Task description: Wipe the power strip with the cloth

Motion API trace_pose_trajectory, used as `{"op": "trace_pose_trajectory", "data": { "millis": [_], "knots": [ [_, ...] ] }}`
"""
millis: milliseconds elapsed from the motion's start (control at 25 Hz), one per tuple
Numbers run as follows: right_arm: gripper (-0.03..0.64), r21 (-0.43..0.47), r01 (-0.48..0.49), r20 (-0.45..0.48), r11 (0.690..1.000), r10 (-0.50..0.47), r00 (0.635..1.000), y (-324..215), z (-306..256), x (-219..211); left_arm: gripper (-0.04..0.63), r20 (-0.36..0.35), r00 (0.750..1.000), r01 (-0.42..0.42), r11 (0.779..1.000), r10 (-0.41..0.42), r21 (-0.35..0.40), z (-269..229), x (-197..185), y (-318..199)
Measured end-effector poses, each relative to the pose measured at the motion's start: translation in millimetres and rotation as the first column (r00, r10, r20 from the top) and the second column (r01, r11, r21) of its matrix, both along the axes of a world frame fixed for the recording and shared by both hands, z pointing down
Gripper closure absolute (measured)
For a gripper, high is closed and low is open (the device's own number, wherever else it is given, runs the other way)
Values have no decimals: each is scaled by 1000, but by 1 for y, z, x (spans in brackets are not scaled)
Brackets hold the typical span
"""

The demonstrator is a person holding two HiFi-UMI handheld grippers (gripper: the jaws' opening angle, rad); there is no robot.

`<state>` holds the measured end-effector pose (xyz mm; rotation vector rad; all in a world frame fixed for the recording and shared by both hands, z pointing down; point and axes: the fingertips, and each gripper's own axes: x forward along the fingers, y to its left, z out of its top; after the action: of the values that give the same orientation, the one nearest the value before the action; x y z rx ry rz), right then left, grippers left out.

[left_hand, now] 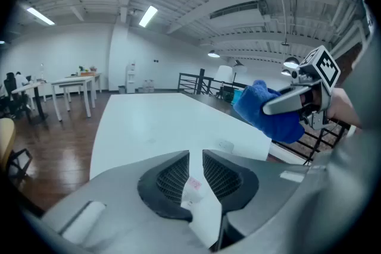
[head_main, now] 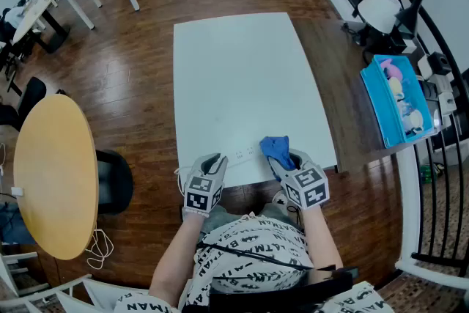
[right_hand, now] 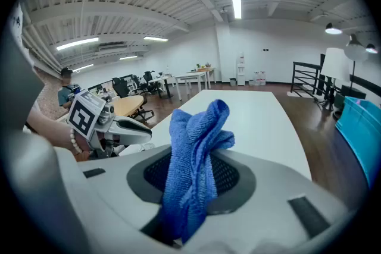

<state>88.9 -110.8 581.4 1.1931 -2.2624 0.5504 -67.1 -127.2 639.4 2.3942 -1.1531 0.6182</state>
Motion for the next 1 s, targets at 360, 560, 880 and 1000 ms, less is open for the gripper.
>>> {"op": "trace_pose_trajectory", "data": {
  "millis": [360,560,880,1000],
  "knots": [
    [482,-7,-38,-18,999,38,999,5,1,1,274,230,922,-318,948,312,-9,46,14,0],
    [482,-21,-74,-23,997,73,997,10,7,5,250,259,865,-430,901,431,-64,71,22,1],
    [482,-28,-134,-32,991,133,991,13,8,22,255,319,794,-518,851,517,-90,88,30,1],
    [482,-28,-165,-34,986,164,986,14,7,35,306,320,781,-535,839,536,-99,91,30,2]
  ]
}}
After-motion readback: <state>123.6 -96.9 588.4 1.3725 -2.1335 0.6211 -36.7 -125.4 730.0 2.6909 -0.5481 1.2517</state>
